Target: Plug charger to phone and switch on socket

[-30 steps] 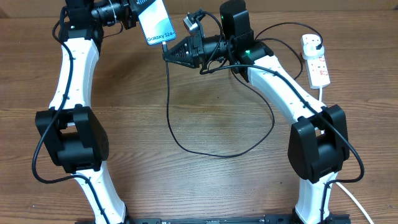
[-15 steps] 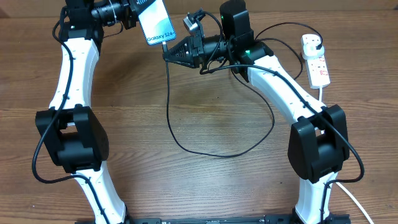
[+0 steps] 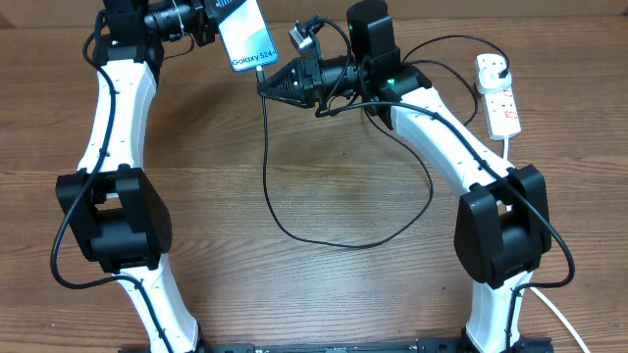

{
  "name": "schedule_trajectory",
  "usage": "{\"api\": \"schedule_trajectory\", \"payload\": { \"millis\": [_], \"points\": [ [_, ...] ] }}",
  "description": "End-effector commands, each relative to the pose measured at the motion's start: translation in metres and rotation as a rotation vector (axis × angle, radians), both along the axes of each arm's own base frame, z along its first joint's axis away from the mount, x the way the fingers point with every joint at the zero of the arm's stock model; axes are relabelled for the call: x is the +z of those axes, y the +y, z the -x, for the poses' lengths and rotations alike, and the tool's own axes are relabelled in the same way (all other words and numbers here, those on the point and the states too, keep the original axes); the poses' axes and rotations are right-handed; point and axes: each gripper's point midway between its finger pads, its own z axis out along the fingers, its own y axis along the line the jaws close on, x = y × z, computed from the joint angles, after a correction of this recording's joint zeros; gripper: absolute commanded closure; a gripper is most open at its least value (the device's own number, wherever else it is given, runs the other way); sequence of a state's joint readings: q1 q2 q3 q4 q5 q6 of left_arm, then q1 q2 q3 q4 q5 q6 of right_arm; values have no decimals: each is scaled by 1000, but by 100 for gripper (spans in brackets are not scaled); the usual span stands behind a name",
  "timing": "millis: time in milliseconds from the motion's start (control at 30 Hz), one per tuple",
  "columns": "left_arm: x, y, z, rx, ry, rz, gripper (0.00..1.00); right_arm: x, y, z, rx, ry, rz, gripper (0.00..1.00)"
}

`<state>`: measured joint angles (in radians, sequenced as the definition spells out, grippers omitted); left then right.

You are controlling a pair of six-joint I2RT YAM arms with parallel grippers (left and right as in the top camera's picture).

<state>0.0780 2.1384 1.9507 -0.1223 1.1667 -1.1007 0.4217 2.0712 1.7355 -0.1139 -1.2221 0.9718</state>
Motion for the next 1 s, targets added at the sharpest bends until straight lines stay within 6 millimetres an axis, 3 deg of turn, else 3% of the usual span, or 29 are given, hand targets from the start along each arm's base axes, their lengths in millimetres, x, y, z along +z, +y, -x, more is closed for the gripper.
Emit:
{"api": "schedule_trajectory", "payload": {
  "millis": [0, 967],
  "points": [
    [6, -12, 10, -69, 6, 27, 96, -4, 0, -5, -20, 9, 10, 96],
    [9, -15, 18, -120, 3, 41, 96, 0, -1, -8, -23, -21, -6, 96]
  ]
}}
